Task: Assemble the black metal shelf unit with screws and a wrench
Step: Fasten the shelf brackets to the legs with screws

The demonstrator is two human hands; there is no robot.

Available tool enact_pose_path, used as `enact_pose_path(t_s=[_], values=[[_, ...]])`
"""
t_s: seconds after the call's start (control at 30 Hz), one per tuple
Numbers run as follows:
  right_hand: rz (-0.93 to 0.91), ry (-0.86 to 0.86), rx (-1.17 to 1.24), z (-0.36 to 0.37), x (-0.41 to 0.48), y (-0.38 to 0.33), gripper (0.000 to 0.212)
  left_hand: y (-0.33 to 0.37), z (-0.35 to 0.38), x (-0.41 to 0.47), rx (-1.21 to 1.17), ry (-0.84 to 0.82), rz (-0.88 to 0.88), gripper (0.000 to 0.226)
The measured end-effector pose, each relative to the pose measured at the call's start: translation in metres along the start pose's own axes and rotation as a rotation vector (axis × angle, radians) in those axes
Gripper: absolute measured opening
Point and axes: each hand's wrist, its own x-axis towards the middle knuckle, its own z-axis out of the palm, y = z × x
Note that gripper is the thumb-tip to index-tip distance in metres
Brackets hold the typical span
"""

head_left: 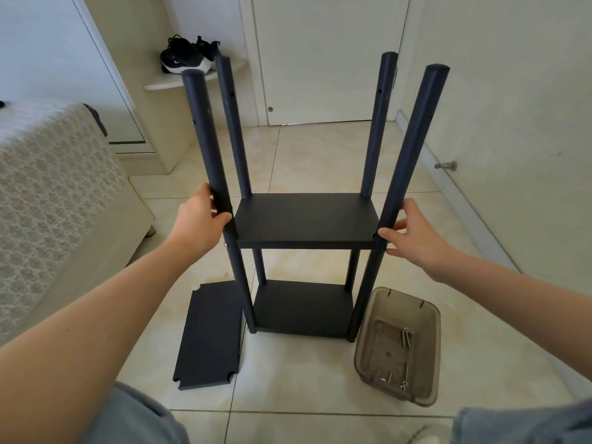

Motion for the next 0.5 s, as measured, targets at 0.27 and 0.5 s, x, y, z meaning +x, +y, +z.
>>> enact_pose_path(t_s=[0.27,0.5], values=[[-0.034,-0.036,-0.064,0.003,0.0,0.004,0.045,-0.01,0.001,0.001,0.013,-0.004,-0.046,0.042],[-0.07,-0.053,-0.201,0.002,-0.01,-0.004,0.056,-0.014,-0.004,-0.007,0.034,-0.009,-0.091,0.041]])
